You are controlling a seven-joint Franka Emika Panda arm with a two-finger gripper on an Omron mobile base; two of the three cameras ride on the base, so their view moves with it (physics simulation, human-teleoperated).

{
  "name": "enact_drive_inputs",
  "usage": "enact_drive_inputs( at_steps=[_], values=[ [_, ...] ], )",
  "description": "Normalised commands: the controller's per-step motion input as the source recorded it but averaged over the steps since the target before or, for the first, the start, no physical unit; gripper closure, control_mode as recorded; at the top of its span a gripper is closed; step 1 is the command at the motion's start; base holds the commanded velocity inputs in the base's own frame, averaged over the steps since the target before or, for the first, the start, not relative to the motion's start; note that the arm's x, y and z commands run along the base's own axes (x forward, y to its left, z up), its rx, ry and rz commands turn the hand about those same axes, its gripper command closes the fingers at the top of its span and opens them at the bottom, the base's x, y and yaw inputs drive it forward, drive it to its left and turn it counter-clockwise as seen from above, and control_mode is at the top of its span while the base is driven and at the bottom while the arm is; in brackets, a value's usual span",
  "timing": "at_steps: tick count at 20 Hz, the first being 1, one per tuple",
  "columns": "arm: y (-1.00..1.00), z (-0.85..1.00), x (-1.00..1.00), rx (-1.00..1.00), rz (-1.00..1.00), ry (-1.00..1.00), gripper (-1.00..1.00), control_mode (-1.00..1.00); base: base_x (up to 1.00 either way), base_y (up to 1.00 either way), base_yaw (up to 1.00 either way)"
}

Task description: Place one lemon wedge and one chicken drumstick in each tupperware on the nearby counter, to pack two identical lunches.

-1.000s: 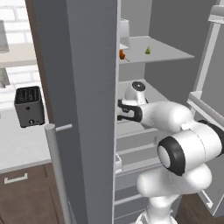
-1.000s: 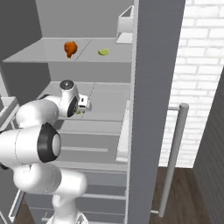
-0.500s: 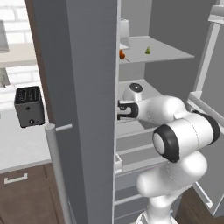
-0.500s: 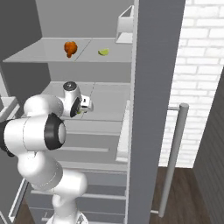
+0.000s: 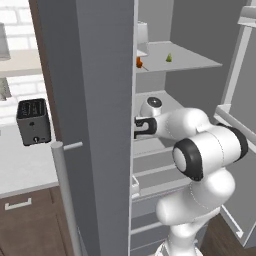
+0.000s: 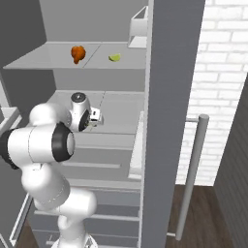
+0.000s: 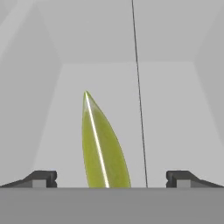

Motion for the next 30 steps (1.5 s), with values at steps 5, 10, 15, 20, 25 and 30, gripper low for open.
enact_drive_inputs(
  at_steps=[5,10,15,20,25,30],
  values=[
    [0.11,-0.15,0.07,0.00,0.00,0.00,1.00,-1.00,0.00,0.00,0.00],
    [0.00,0.00,0.00,0.00,0.00,0.00,1.00,-1.00,0.00,0.00,0.00],
    [-0.09,0.04,-0.51,0.02,0.00,-0.10,1.00,-1.00,0.00,0.00,0.00],
    [-0.34,0.51,-1.00,0.09,0.00,-0.24,1.00,-1.00,0.00,0.00,0.00],
    [-0.43,0.81,-1.00,0.09,0.00,-0.24,1.00,-1.00,0.00,0.00,0.00],
    [-0.34,1.00,-1.00,0.03,0.00,-0.07,1.00,-1.00,0.00,0.00,0.00]
  ],
)
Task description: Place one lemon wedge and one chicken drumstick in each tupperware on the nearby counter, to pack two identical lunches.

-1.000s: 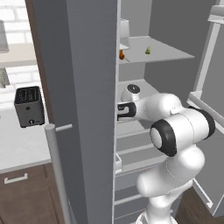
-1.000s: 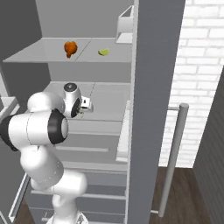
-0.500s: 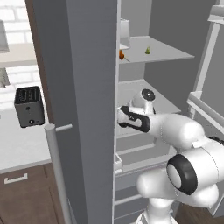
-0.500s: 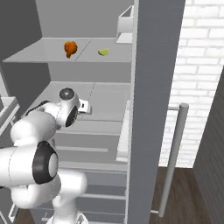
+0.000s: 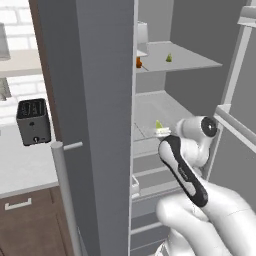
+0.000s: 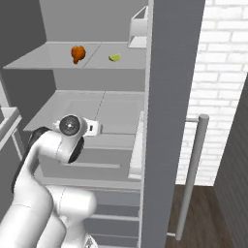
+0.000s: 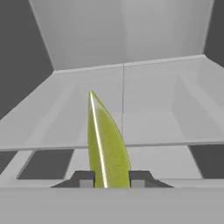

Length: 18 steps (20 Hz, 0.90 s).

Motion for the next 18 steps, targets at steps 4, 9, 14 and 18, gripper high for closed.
enact_drive_inputs(
  at_steps=[4,9,14,18],
  values=[
    [-0.24,1.00,-1.00,0.00,0.00,0.07,1.00,-1.00,0.00,0.00,0.00],
    [-0.13,0.99,-1.00,-0.08,0.00,0.28,1.00,-1.00,0.00,0.00,0.00],
    [0.01,0.48,-0.84,-0.23,0.00,0.51,1.00,-1.00,0.00,0.00,0.00],
    [0.15,-0.21,-0.27,-0.24,0.00,0.34,1.00,-1.00,0.00,0.00,0.00]
  ],
)
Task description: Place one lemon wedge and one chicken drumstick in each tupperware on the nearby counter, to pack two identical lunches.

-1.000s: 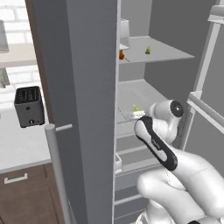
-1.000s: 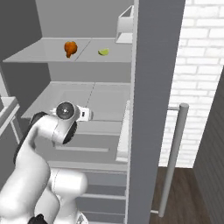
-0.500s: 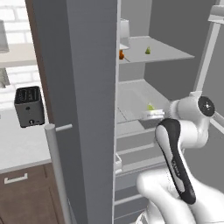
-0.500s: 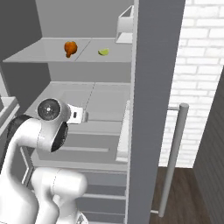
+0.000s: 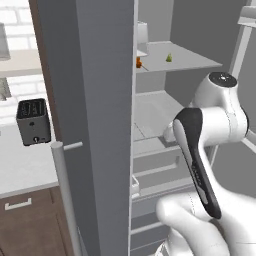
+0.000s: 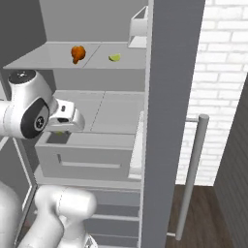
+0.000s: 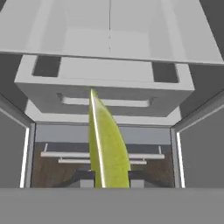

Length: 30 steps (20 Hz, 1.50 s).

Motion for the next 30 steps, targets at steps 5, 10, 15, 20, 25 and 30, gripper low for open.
enact_drive_inputs(
  at_steps=[5,10,15,20,25,30],
  values=[
    [-0.16,-0.28,-0.40,-0.02,0.00,0.09,1.00,1.00,-0.60,-0.43,0.05],
    [0.00,0.00,0.00,0.00,0.00,0.00,1.00,1.00,-1.00,-0.21,0.43],
    [0.00,0.00,0.00,0.00,0.00,0.00,1.00,1.00,-0.53,0.50,0.78],
    [0.00,0.00,0.00,0.00,0.00,0.00,1.00,1.00,0.05,1.00,0.63],
    [0.00,0.00,0.00,0.00,0.00,0.00,1.00,1.00,1.00,1.00,0.30],
    [0.00,0.00,0.00,0.00,0.00,0.00,1.00,1.00,1.00,1.00,0.14]
  ],
)
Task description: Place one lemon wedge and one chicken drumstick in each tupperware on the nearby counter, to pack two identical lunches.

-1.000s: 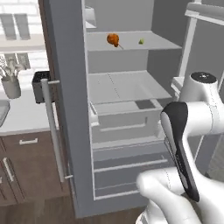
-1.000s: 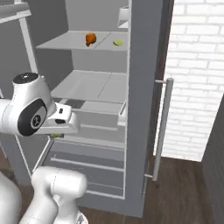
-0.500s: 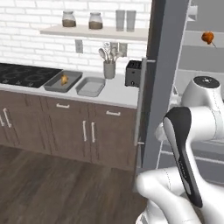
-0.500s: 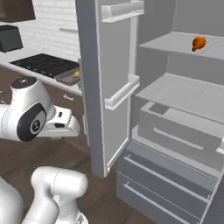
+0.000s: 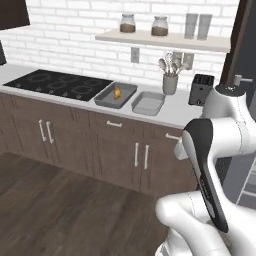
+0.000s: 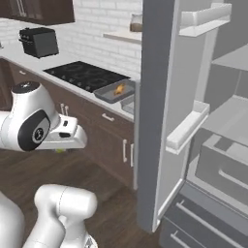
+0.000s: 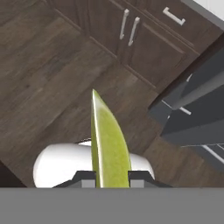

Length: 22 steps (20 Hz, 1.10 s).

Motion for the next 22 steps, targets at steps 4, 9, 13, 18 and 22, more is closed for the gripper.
enact_drive_inputs(
  at_steps=[4,9,13,18,22],
  values=[
    [0.00,0.00,0.00,0.00,0.00,0.00,1.00,1.00,1.00,0.75,-0.02],
    [0.00,0.00,0.00,0.00,0.00,0.00,1.00,1.00,0.97,-0.20,0.11],
    [0.00,0.00,0.00,0.00,0.00,0.00,1.00,1.00,1.00,-0.05,0.27],
    [0.00,0.00,0.00,0.00,0.00,0.00,1.00,1.00,1.00,0.93,0.01],
    [0.00,0.00,0.00,0.00,0.00,0.00,1.00,1.00,1.00,1.00,-0.09]
  ],
)
